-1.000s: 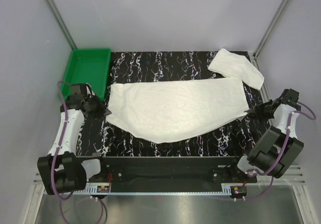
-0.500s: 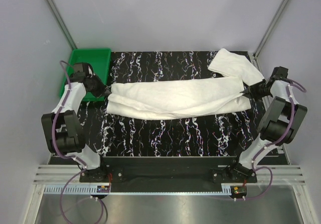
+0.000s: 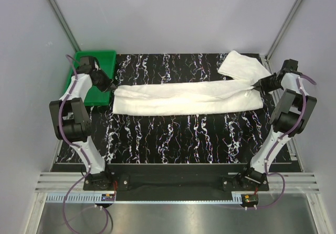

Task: Roll the towels
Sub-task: Fold the towel

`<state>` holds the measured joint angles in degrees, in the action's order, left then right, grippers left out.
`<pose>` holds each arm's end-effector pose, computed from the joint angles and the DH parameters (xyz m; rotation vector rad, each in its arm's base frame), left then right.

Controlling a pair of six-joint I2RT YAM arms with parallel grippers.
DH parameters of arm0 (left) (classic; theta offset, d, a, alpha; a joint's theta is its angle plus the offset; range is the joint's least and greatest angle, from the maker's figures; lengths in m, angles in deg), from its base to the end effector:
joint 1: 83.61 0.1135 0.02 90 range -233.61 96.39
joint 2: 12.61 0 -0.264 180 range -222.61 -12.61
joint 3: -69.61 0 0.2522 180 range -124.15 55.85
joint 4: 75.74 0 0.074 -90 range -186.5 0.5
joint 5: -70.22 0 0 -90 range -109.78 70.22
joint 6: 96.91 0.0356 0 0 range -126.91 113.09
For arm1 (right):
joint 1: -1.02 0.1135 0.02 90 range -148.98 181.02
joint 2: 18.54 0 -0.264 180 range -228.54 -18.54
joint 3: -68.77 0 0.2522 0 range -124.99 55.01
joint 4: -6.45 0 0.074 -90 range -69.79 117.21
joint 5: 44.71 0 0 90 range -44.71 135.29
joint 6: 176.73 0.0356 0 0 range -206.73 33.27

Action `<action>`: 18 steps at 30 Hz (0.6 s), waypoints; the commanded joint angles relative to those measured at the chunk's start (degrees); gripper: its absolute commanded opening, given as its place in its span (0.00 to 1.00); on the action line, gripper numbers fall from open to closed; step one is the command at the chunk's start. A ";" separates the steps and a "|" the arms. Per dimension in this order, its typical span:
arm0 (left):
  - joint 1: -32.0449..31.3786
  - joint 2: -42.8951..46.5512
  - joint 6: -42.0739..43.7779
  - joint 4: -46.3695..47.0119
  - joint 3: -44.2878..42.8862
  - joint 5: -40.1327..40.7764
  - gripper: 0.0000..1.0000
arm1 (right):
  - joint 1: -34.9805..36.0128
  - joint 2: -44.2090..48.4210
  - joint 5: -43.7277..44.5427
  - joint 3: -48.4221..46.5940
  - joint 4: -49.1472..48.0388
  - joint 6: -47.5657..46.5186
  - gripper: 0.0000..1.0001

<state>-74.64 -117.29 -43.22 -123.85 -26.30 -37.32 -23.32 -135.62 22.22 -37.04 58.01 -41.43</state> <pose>0.3920 0.0510 0.2400 -0.8886 2.4397 -0.5711 0.4032 -0.1671 0.2043 1.4193 2.2716 0.6545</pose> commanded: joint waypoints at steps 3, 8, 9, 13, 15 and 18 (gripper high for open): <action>-0.01 -4.47 -1.48 1.56 -7.05 1.45 0.00 | 1.31 -4.46 1.01 -6.38 0.25 2.16 0.00; -0.01 -8.16 -1.74 1.30 -10.21 1.89 0.00 | 2.80 -8.07 1.10 -10.51 0.34 3.04 0.01; -0.01 -8.78 -1.65 1.04 -11.70 2.16 0.00 | 2.98 -9.30 1.01 -11.21 0.43 3.30 0.01; 0.08 -11.94 -1.48 -0.54 -14.88 3.04 0.00 | 3.24 -12.12 1.36 -16.13 1.40 4.01 0.02; 0.08 -12.73 -1.74 -0.55 -15.75 3.39 0.00 | 3.24 -13.52 1.62 -17.63 2.27 4.18 0.03; 0.08 -14.14 -1.92 -0.89 -17.16 4.27 0.00 | 3.24 -15.02 2.41 -19.57 2.80 4.53 0.04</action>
<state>-74.64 -130.67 -44.58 -125.29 -39.52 -35.40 -19.97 -149.61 22.33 -52.87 60.30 -38.19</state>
